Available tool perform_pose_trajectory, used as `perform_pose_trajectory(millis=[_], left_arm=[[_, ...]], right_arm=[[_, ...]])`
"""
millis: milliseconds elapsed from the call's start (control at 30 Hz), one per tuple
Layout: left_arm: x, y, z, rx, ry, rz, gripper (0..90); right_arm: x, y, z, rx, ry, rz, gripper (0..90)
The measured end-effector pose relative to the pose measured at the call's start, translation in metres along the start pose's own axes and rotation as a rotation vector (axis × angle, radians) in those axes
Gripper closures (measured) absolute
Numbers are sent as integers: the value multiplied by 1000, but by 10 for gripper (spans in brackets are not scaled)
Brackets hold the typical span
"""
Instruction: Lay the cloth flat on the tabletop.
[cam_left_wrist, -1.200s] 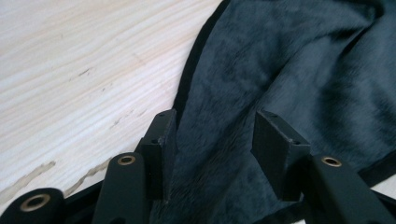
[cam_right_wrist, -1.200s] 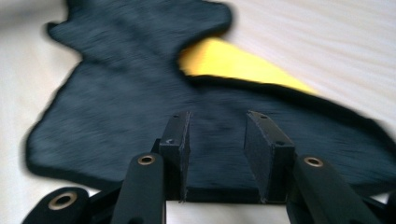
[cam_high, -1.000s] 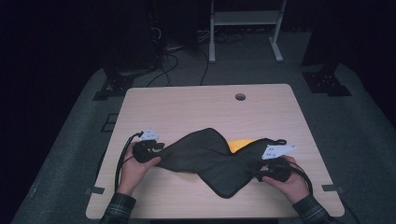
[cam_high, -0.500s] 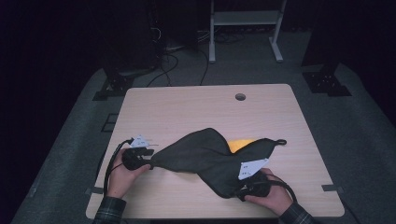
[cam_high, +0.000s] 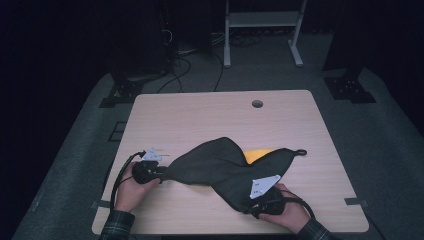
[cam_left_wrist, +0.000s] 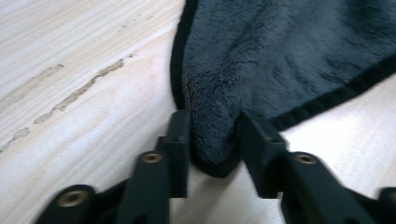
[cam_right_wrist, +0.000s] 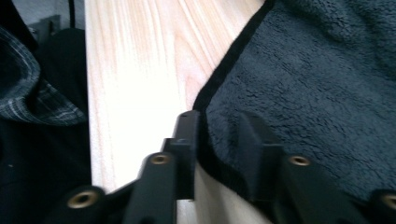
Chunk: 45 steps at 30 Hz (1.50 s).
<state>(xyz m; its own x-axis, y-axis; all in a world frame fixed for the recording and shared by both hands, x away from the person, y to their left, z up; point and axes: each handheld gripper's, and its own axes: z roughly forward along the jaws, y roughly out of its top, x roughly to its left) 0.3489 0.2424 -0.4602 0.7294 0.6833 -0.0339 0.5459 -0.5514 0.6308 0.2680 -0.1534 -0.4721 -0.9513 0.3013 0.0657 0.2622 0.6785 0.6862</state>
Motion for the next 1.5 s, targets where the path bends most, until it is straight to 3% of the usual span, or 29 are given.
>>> perform_pose_trajectory(millis=[33,67,200,433,500,567,767,833,867,1000,1167,1333,1500], left_arm=[[-1,0,0,-2,-5,3,673],[-4,1,-1,10,-12,13,728],[-6,1,-4,7,-21,11,747],[-19,-10,-16,-8,-106,1,768],[-28,-16,-17,-11,-140,4,733],[-31,-17,-16,-11,-140,10,655],[-45,-19,-15,-14,-144,75,478],[-47,-18,-17,-27,-149,96,445],[-49,-18,-20,-31,-128,114,439],[-50,-16,-23,-49,-123,128,424],[-60,-15,-11,24,-162,215,486],[-61,-12,-9,27,-143,218,525],[-61,-9,-7,28,-117,226,765]], right_arm=[[0,0,0,0,0,0,726],[1,0,-1,12,-19,-12,795],[0,-2,-6,30,-10,-6,829],[-9,-25,-32,55,14,67,842],[-14,-34,-44,61,4,96,843],[-16,-37,-47,63,-3,94,844],[-32,-51,-69,20,-47,168,847],[-34,-51,-72,13,-54,171,847],[-37,-50,-75,6,-68,179,848],[-44,-52,-79,0,-100,187,847],[-51,-52,-86,-28,-125,205,847],[-52,-52,-88,-32,-127,204,847],[-53,-51,-90,-43,-130,209,848]])
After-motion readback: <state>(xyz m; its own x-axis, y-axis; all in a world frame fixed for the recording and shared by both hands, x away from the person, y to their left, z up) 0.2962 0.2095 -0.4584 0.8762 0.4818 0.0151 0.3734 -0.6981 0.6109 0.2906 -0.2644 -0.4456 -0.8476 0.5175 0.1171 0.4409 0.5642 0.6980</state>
